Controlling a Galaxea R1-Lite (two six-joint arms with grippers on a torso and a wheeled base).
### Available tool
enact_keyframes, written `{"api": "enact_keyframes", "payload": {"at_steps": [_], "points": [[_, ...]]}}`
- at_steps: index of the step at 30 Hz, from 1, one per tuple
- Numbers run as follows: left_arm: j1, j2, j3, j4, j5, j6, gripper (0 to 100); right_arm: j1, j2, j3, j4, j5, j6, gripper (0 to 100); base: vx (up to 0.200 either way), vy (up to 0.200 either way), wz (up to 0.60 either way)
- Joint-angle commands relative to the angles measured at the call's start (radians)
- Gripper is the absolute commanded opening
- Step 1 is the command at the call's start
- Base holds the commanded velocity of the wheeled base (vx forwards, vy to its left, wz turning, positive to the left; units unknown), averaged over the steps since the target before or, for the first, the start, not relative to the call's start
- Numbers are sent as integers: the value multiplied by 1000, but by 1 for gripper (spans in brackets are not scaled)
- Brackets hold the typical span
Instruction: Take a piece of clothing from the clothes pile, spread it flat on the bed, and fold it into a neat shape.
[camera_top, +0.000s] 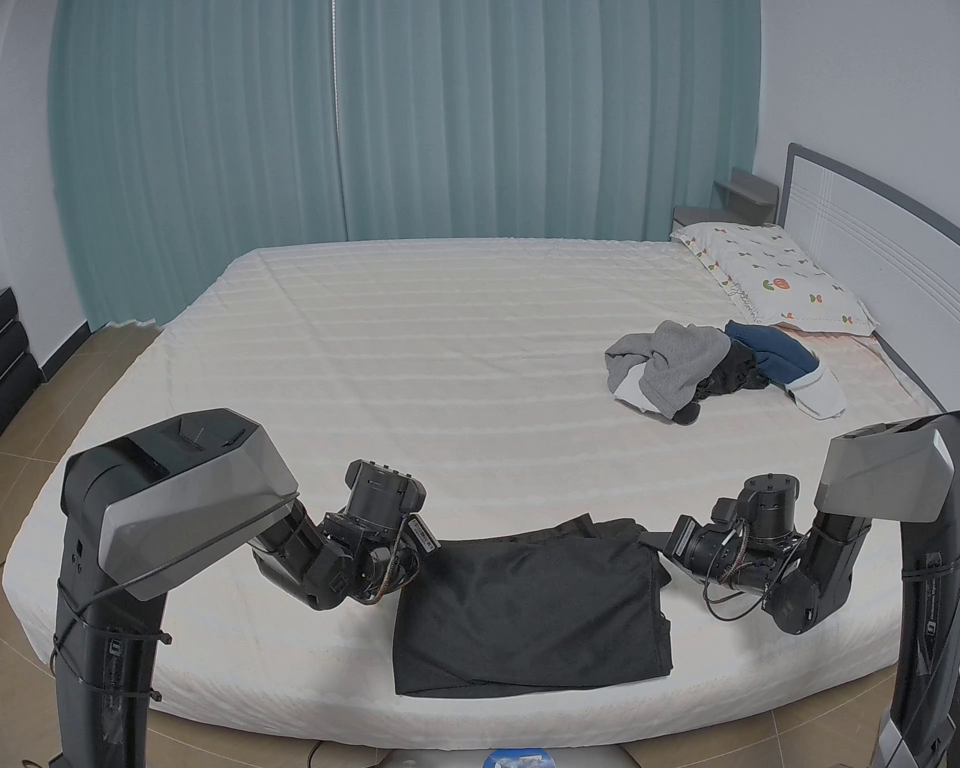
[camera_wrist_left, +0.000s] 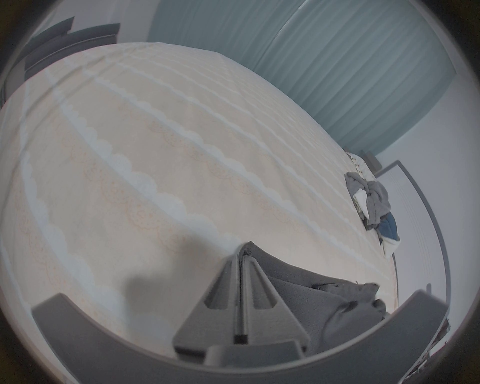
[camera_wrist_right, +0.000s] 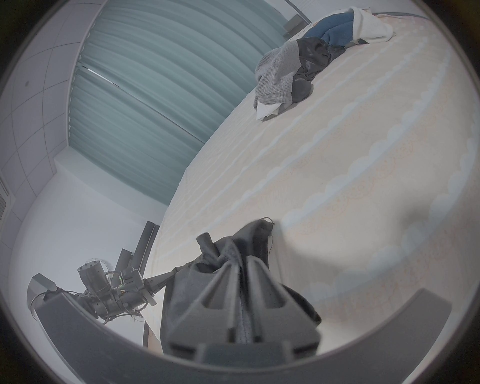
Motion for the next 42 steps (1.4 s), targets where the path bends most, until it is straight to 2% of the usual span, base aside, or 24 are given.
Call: {"api": "enact_keyframes", "payload": {"at_steps": [1, 11, 20, 21, 29, 42], "points": [[-1, -6, 6, 0, 1, -5, 0, 1, 16, -4, 0, 4, 0, 100, 0, 0, 0], [7, -9, 21, 0, 1, -8, 0, 1, -23, -6, -39, 10, 7, 100, 0, 0, 0], [10, -9, 20, 0, 1, -20, 0, 41, 16, -27, -26, 12, 4, 100, 0, 0, 0], [10, -9, 20, 0, 1, -20, 0, 41, 16, -27, -26, 12, 4, 0, 0, 0, 0], [12, -10, 23, 0, 1, -21, 0, 35, 9, -37, 33, 10, 4, 0, 0, 0, 0], [39, -30, 44, 0, 1, -21, 0, -8, -12, -86, 27, 3, 24, 0, 0, 0, 0]]}}
